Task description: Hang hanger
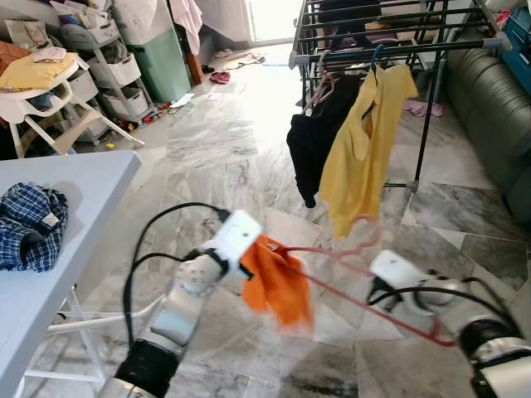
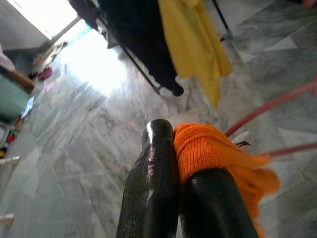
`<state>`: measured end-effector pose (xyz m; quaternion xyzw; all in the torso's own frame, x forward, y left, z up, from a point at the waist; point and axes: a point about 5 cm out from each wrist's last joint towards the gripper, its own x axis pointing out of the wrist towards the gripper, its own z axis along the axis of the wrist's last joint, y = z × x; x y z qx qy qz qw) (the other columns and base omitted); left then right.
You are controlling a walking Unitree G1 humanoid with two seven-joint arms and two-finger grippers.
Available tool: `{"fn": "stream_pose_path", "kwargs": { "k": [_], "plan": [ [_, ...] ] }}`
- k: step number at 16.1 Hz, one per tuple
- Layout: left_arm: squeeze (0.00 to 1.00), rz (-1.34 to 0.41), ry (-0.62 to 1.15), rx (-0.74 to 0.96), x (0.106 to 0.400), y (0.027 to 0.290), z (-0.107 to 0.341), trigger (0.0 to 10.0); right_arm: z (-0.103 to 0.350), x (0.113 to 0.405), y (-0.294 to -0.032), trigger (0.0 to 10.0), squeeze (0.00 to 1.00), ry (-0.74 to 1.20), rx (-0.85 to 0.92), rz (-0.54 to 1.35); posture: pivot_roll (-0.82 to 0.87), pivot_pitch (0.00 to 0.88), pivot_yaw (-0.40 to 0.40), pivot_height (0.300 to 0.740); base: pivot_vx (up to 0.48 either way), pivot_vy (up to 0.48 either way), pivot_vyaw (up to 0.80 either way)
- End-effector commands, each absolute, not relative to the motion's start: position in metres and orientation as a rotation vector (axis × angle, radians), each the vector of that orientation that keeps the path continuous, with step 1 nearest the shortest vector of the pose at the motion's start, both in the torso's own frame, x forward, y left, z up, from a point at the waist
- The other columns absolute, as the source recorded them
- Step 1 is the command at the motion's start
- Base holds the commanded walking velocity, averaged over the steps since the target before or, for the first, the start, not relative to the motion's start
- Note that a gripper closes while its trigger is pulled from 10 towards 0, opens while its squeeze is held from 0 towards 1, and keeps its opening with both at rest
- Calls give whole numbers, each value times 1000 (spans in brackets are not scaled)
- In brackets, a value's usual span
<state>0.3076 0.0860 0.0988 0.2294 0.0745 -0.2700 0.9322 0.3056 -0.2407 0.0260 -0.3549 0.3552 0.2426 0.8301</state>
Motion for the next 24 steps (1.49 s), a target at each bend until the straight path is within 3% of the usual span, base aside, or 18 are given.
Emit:
{"fn": "stream_pose_path", "kwargs": {
  "k": [1,7,13,19,24],
  "plan": [
    [0,-540,98,499,311,88,109,10000,30,311,-231,10000,0,723,-763,554,-73,0,149,740,0,0,0],
    [0,-642,-18,615,308,77,117,10000,25,309,-196,10000,0,718,-795,811,-60,0,149,740,0,0,0],
    [0,-717,-55,743,304,86,111,10000,26,309,-204,10000,0,723,-817,798,-49,0,143,740,0,0,0],
    [0,-739,-23,838,305,104,104,10000,43,305,-237,10000,0,715,-842,860,-53,0,159,740,0,0,0],
    [0,-750,-32,865,303,104,97,10000,51,301,-225,10000,0,647,-767,1006,-59,0,167,740,0,0,0]
  ]
}}
